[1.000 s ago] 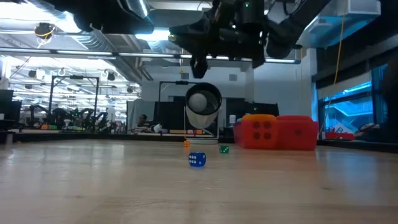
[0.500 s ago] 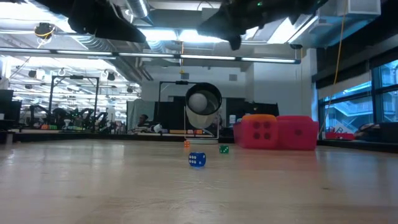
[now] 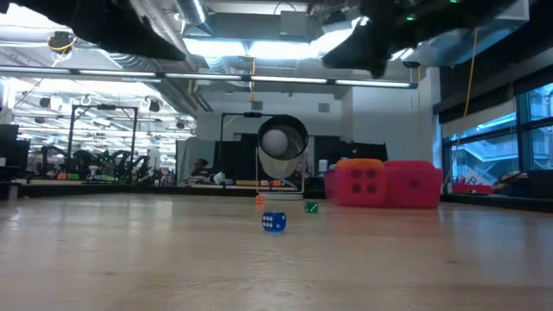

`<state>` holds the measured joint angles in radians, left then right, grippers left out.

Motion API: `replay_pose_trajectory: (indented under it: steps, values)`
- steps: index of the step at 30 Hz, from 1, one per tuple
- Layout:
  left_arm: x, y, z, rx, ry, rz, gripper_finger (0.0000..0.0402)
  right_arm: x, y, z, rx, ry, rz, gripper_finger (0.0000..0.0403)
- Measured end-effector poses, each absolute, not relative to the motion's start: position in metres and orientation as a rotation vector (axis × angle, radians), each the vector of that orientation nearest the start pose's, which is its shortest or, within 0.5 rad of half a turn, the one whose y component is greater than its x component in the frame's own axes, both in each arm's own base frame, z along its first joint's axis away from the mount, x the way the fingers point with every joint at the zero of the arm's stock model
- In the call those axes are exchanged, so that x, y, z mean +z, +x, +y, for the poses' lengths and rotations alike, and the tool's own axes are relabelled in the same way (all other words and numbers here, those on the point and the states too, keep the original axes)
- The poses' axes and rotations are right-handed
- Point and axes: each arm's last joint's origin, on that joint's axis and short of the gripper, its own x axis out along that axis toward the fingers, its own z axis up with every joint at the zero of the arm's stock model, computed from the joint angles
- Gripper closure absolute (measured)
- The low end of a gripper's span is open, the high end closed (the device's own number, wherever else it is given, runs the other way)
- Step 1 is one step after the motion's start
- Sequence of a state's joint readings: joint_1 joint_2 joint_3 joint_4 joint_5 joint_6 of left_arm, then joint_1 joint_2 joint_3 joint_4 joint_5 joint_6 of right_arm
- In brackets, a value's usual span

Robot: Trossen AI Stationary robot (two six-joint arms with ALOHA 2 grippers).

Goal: Pick & Place Dice
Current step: Put the small light green dice into the red bin

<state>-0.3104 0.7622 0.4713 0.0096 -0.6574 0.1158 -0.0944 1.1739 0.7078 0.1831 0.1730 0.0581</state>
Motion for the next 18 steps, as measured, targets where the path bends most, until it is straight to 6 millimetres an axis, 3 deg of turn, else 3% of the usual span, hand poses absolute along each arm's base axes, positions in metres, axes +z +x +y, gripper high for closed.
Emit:
replay_pose_trajectory:
  steps: [8,18]
  values:
    - [0.253,0.15,-0.013,0.159,0.177,0.067,0.0228,0.252,0.209,-0.026,-0.299,0.083,0.177,0.0349]
    - [0.237,0.145,0.022,0.196,0.121,0.062,0.0228,0.229,0.191,-0.028,-0.437,0.056,0.278,0.0349]
